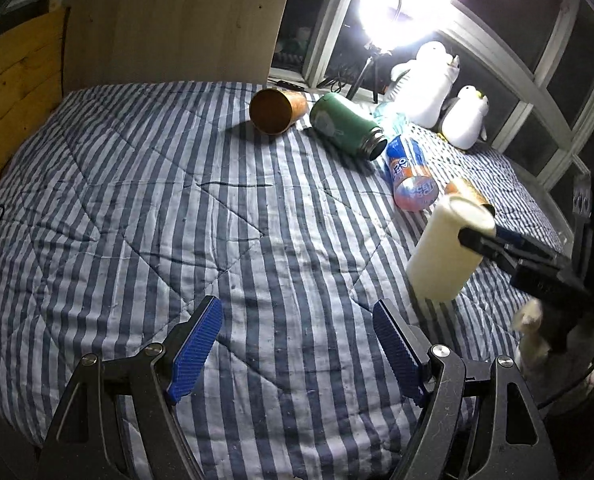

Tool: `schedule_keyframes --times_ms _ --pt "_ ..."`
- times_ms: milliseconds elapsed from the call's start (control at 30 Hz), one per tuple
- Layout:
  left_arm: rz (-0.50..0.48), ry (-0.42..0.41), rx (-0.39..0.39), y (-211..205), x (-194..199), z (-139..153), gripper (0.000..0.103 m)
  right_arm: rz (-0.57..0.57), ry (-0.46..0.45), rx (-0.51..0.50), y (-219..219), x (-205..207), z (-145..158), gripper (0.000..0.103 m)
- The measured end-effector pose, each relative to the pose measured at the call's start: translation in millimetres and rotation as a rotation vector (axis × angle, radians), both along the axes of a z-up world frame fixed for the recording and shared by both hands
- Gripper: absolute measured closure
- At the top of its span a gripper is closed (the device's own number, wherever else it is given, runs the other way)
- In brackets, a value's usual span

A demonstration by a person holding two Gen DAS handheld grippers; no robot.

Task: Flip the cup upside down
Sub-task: 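Turn the cup bottom-up with the right tool and lower it onto the bed, then open the right tool and pull it back from the cup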

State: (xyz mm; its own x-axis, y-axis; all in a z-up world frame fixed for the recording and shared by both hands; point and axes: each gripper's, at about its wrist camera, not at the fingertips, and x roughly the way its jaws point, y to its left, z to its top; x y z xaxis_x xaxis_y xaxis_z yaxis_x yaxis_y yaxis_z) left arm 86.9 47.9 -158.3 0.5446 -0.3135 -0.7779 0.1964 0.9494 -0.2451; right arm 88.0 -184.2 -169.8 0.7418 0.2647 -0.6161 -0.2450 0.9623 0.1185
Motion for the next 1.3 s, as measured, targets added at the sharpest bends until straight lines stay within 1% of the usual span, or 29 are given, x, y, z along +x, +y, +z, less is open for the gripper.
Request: schedule_keyframes --times_ms 167,233,300,433,533,767,900,933,1033,1100,1167,1300 --pt "-0.003 0.003 -0.002 -1.4 0.3 -2.3 0.023 -0.007 -0.016 -0.03 2.1 -5.3 -1.1 0.034" --pt "-0.013 -0.004 0.0 -5.1 -1.0 -0.9 0.022 -0.01 -0.008 -0.021 1.1 -6.7 -2.5 0.033" --pt "-0.022 -0.016 0.002 -8.3 -2.2 1.8 0.022 -0.018 -0.008 -0.021 -0.4 -9.0 -3.6 0.032" --pt "-0.032 -0.036 0.005 -13.9 -3.2 6.9 0.022 -0.021 -0.026 -0.027 -1.5 -14.1 -2.5 0.026" --pt "-0.04 -0.047 0.01 -19.2 -3.4 9.9 0.022 -0.027 -0.031 -0.036 -0.9 -16.7 0.2 0.025" --pt "-0.05 -0.113 0.038 -35.0 -11.4 21.0 0.021 -0.073 -0.075 -0.057 -4.4 -38.3 12.5 0.022" --pt "-0.05 -0.195 0.072 -48.8 -21.8 36.5 0.019 -0.134 -0.123 -0.068 -9.8 -55.3 25.7 0.021" --pt "-0.049 -0.215 0.077 -51.0 -24.3 40.8 0.016 -0.15 -0.138 -0.069 -11.8 -60.1 30.5 0.02" --pt "-0.042 -0.284 0.088 -57.4 -34.7 57.9 0.016 -0.19 -0.177 -0.063 -16.9 -73.8 44.0 0.016" --pt "-0.026 -0.337 0.092 -59.2 -43.1 71.3 0.015 -0.22 -0.201 -0.07 -18.8 -82.9 52.7 0.015" --pt "-0.014 -0.379 0.092 -59.9 -50.0 81.8 0.012 -0.247 -0.232 -0.082 -18.6 -94.6 61.9 0.015" --pt "0.029 -0.492 0.106 -59.2 -74.8 106.8 0.011 -0.282 -0.304 -0.082 -18.5 -118.9 79.1 0.013"
